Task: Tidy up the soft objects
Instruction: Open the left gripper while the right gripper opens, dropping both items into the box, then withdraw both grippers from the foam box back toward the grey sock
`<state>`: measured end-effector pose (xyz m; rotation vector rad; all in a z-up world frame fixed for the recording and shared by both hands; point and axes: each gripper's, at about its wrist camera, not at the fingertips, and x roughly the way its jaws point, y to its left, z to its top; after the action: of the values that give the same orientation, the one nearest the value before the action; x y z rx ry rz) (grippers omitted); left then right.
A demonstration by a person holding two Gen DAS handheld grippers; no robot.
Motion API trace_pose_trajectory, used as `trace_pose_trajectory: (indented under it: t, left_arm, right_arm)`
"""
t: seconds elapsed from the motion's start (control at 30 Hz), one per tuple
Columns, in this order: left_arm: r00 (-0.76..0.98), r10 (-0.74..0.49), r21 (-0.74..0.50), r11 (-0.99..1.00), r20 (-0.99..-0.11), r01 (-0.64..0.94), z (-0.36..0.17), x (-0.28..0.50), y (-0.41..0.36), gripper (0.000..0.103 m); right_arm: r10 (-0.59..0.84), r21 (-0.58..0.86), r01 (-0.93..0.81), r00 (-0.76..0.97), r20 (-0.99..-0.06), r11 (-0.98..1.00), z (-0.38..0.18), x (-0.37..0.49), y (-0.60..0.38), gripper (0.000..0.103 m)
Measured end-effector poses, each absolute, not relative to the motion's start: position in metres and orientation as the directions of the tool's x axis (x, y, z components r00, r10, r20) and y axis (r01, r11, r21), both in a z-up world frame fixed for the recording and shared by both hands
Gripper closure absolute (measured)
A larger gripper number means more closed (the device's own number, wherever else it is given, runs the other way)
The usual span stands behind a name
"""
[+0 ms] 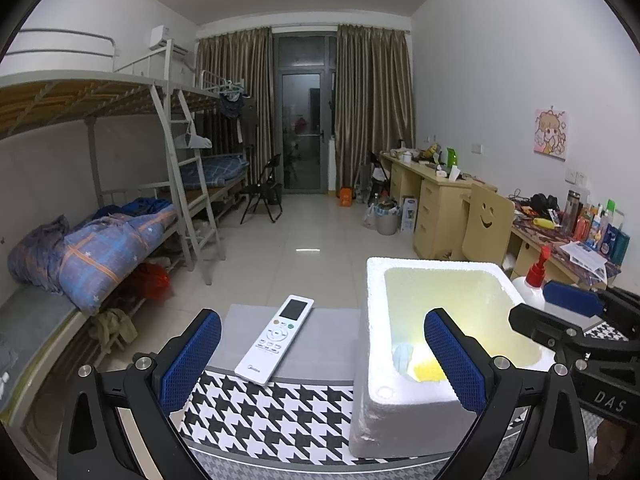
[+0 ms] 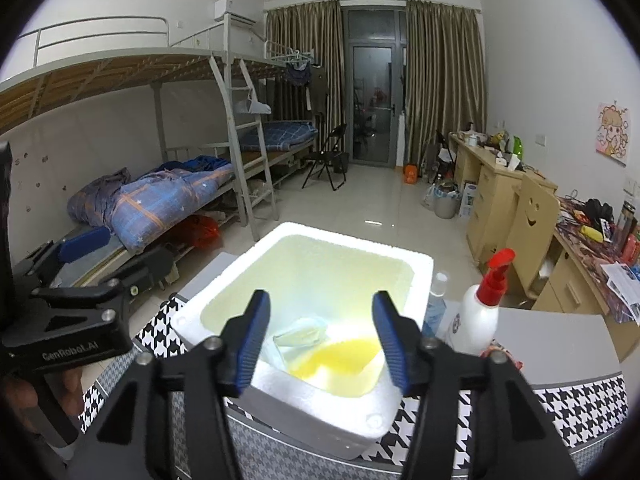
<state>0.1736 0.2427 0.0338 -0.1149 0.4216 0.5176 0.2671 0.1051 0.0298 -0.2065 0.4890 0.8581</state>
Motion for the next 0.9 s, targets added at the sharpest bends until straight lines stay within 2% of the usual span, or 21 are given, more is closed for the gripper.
trace_pose_trajectory:
  t: [0.3, 0.43, 0.57, 0.9]
  left_arm:
    - [0.794, 0.450, -0.012, 0.867, -0.409, -0.498, 0.038, 0.163, 0.235, 0.001]
    - [0.802, 0.449, -0.010, 0.870, -0.394, -0.492, 0.044, 0.152, 0.225, 0.001]
    - [0.808, 0.437, -0.004, 0.879, -0.394, -0.477, 0.047, 0.144, 0.212, 0.001]
    - [0.819, 0.436, 0.001, 0.883, -0.373, -0.469, 0.056, 0.125, 0.187, 0.001]
  right_arm:
    - [0.670, 0.030, -0.755, 0.562, -0.485, 0.655, 0.037, 0.259, 0.091, 0.040]
    - [0.676, 0.043, -0.741, 0.585, -0.449, 0.670, 0.045, 0.248, 0.077, 0.019]
    - [0.664, 0.044, -0.721, 0.610, -0.433, 0.691, 0.050, 0.239, 0.068, 0.011]
    - [0.671, 0.043, -0.721, 0.619, -0.408, 0.692, 0.056, 0.217, 0.042, 0.011]
